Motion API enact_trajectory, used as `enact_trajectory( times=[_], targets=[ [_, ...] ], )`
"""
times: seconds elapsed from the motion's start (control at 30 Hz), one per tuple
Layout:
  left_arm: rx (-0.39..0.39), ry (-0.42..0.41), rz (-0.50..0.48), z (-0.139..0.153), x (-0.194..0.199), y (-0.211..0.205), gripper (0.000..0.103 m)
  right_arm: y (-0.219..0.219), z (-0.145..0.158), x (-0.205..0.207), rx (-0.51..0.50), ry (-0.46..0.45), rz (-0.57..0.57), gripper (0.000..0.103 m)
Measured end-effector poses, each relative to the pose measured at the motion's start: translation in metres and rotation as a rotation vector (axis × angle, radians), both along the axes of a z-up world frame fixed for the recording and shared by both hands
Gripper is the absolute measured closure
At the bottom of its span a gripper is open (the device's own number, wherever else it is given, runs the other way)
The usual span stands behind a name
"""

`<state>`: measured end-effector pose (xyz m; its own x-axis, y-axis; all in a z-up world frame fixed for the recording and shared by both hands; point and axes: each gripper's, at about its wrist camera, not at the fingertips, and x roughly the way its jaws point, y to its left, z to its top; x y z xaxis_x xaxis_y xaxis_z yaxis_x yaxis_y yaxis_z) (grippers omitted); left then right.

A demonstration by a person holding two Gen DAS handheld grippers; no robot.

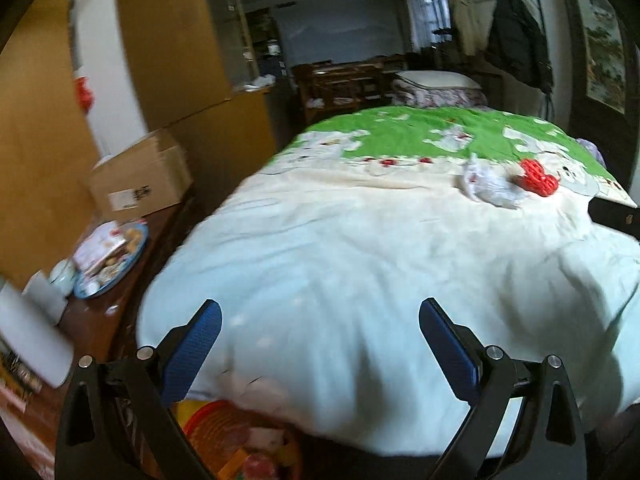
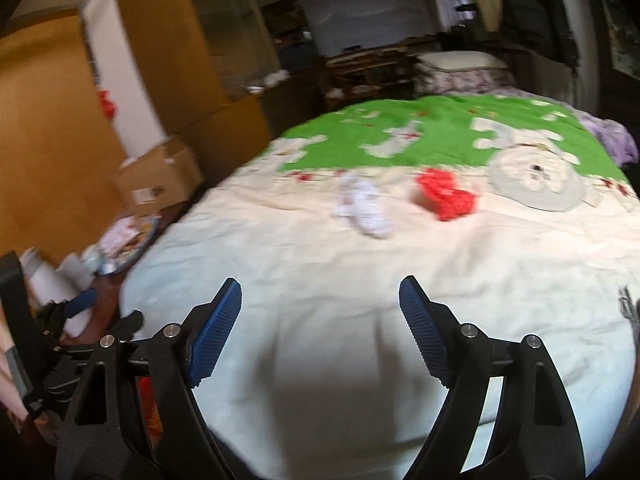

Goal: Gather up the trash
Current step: 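Return both tools over the bed toward the white bag and red mesh, then grasp the white plastic bag with the left tool and lift it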

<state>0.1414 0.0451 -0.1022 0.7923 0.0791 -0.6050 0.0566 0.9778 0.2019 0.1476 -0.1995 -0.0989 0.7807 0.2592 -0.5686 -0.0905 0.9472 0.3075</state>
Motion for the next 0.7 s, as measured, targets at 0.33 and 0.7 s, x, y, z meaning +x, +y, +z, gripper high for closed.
enact_trajectory(
  times=[0.33, 0.7],
  targets=[
    [-0.024, 0.092, -0.11, -0.025, 0.078, -0.056, 0.006, -0.06, -0.046, 0.03, -0.068, 0.075, -0.168, 0.024],
    [-0.093, 0.134, -0.257, -0.028, 0.171, -0.142, 0.006, -0.093, -0.071, 0.043, 0.1, 0.13, -0.185, 0.023]
  ],
)
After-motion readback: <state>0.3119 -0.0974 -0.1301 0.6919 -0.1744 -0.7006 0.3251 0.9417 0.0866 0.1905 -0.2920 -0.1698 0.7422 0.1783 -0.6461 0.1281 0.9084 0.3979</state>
